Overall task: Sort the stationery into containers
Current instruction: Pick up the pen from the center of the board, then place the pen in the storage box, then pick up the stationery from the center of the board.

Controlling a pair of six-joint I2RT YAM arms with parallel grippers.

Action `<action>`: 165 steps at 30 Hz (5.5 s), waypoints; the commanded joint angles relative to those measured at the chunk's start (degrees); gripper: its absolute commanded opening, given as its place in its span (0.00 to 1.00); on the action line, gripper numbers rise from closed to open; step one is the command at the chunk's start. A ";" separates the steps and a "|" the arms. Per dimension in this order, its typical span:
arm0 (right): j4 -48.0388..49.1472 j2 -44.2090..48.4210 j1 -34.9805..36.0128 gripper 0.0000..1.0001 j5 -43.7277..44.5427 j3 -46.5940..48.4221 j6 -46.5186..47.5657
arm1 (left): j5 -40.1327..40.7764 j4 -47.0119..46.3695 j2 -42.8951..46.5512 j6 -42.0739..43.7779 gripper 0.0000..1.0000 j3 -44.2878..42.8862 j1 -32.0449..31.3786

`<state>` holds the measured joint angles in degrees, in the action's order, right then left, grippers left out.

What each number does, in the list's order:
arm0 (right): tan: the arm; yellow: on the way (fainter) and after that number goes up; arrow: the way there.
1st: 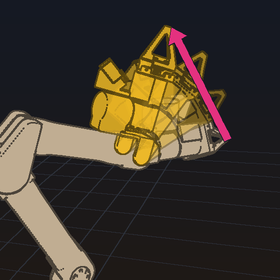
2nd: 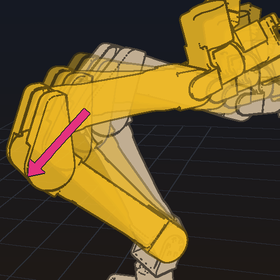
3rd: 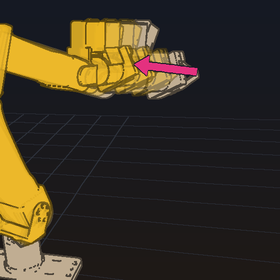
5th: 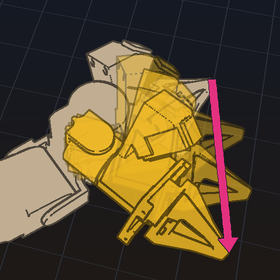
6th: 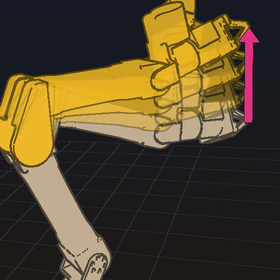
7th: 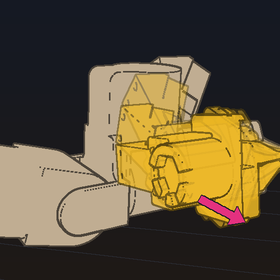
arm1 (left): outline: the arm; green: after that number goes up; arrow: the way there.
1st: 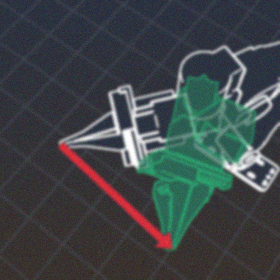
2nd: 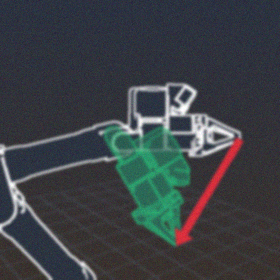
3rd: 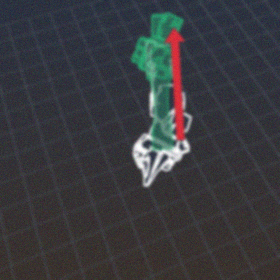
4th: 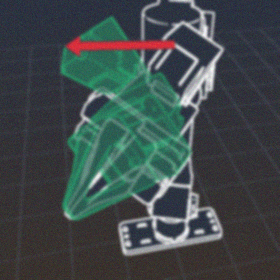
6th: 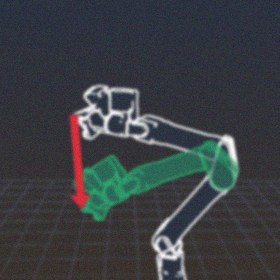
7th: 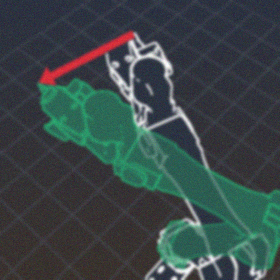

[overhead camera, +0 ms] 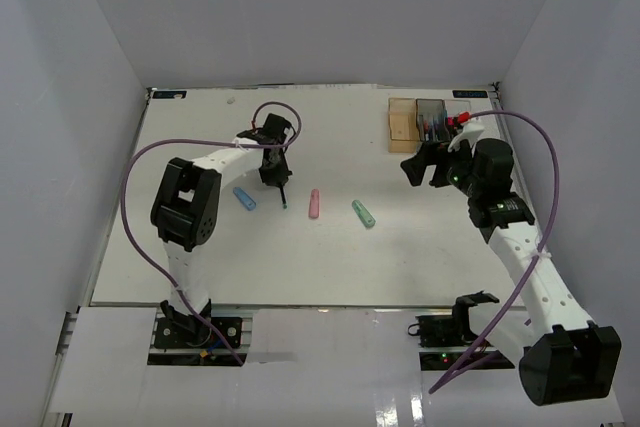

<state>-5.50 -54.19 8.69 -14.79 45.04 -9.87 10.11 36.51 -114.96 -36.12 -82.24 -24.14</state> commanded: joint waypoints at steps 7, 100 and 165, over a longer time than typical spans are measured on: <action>8.39 -7.66 17.14 0.95 -0.16 0.05 -2.77 | -22.13 -20.83 18.17 -7.20 0.13 10.86 -4.07; -13.93 -66.67 -5.26 0.34 20.67 53.32 12.15 | -12.57 -24.21 36.47 15.55 0.94 21.50 15.00; -11.81 -44.24 21.21 0.30 29.12 28.33 9.52 | -9.84 -23.42 37.88 14.67 0.98 21.50 21.42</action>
<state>-17.28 -97.91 33.93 11.68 66.11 -0.84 0.86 13.34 -79.07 -21.06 -60.73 -3.20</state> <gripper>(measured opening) 0.360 0.976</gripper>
